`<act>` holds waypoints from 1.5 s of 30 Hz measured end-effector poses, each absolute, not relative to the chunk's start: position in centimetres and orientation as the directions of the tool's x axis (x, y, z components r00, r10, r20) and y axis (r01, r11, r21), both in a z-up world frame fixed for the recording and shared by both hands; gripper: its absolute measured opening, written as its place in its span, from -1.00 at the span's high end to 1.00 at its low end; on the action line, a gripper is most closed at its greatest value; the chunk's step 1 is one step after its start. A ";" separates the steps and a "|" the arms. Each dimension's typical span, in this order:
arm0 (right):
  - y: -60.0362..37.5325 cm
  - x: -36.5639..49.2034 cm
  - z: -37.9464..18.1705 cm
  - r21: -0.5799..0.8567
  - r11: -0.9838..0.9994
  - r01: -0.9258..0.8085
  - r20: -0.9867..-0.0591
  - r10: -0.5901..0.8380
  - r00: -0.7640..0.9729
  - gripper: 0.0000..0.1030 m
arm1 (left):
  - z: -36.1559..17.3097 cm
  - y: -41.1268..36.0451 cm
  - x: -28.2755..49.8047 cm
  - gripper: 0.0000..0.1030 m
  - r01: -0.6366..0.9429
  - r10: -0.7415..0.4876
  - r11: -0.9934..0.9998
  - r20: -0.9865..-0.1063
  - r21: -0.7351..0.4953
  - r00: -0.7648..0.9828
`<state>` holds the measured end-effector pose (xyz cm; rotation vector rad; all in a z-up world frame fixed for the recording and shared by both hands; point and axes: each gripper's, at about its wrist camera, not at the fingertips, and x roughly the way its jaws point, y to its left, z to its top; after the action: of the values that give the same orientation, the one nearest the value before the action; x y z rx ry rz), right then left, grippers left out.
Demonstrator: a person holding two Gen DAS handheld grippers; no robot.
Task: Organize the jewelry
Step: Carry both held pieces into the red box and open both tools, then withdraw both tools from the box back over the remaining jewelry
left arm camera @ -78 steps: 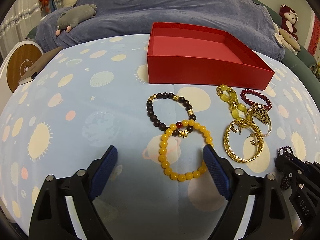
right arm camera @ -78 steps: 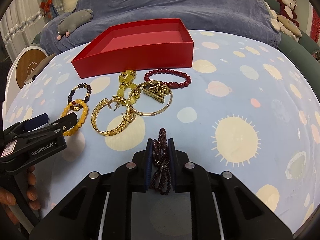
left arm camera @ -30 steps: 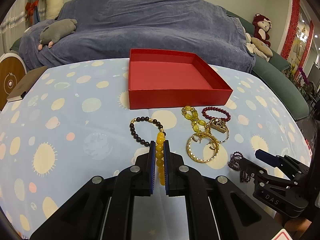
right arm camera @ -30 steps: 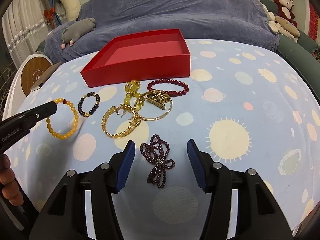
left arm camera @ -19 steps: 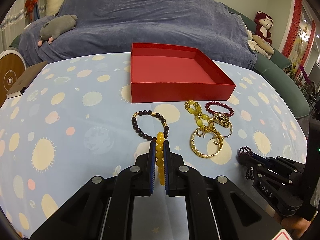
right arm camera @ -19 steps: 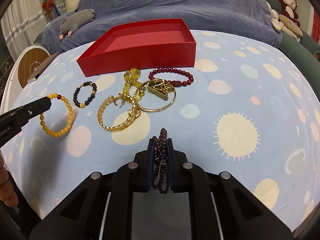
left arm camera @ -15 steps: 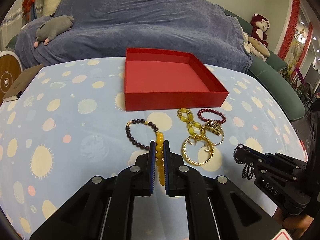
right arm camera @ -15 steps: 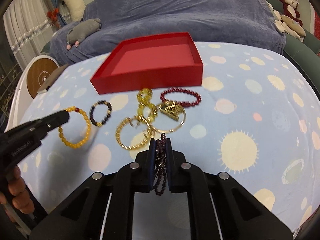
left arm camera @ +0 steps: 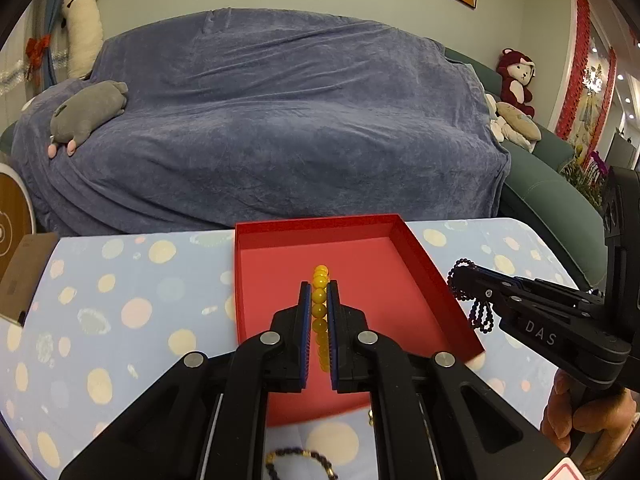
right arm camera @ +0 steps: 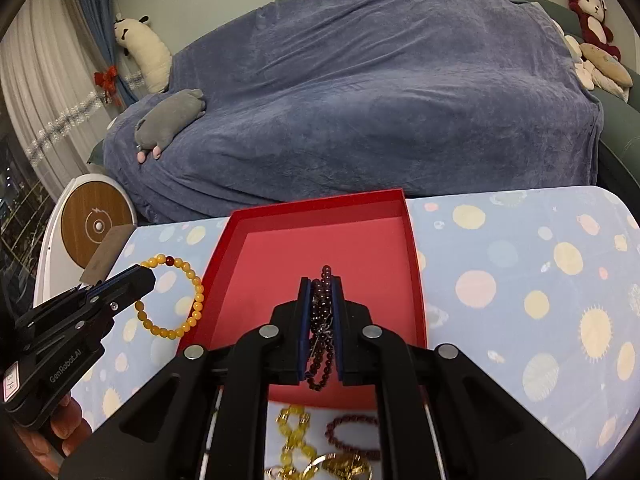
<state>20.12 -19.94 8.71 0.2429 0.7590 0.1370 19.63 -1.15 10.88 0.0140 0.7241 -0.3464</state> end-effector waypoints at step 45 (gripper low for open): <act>-19.7 5.8 5.5 0.205 0.979 0.014 -0.693 0.135 0.708 0.13 | 1.5 5.8 10.8 -0.03 0.096 -0.202 0.979 -0.808 -0.179 0.554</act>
<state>5.79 -19.71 5.47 0.2009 0.7821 0.0677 10.80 5.79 1.50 -0.1192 0.9689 -0.1764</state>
